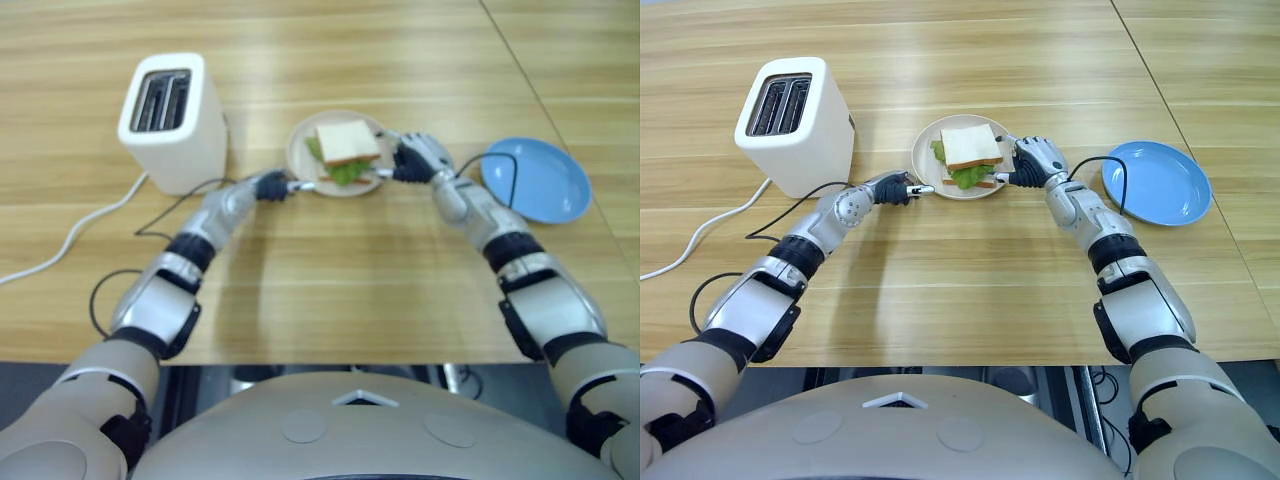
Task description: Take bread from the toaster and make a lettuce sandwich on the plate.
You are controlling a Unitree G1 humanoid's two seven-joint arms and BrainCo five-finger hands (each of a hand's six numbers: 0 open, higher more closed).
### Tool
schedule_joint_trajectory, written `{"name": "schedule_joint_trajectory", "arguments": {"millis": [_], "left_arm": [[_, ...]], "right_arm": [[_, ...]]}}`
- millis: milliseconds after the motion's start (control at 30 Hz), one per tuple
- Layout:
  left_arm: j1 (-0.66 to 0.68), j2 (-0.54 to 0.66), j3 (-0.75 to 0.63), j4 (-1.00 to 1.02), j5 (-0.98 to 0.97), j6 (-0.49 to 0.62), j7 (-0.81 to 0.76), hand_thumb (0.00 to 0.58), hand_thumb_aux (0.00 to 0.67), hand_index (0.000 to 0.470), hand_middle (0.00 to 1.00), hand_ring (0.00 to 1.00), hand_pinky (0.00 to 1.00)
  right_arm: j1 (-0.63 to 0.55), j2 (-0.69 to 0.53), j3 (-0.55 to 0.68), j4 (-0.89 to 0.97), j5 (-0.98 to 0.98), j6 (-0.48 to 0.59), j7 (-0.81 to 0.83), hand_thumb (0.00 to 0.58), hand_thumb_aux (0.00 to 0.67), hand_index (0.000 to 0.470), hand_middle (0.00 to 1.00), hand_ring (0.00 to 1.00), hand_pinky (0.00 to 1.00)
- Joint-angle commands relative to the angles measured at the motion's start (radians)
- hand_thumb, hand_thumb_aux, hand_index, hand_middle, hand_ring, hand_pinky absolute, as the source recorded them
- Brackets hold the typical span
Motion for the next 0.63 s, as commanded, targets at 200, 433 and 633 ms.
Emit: {"name": "schedule_joint_trajectory", "arguments": {"millis": [200, 433, 633], "left_arm": [[0.069, -0.076, 0.346, -0.109, -0.314, -0.06, 0.159, 0.0, 0.0, 0.0, 0.0, 0.0, 0.0], [0.039, -0.233, 0.481, 0.071, -0.484, -0.16, 0.172, 0.0, 0.0, 0.0, 0.0, 0.0, 0.0], [-0.016, -0.257, 0.467, 0.241, -0.442, -0.179, 0.23, 0.0, 0.0, 0.0, 0.0, 0.0, 0.0]], "right_arm": [[0.215, 0.184, -0.313, -0.14, 0.653, -0.133, 0.267, 0.0, 0.0, 0.0, 0.0, 0.0, 0.0], [0.227, 0.308, -0.459, -0.154, 0.9, -0.069, 0.453, 0.0, 0.0, 0.0, 0.0, 0.0, 0.0], [0.236, 0.335, -0.48, -0.141, 0.882, -0.071, 0.497, 0.0, 0.0, 0.0, 0.0, 0.0, 0.0]]}}
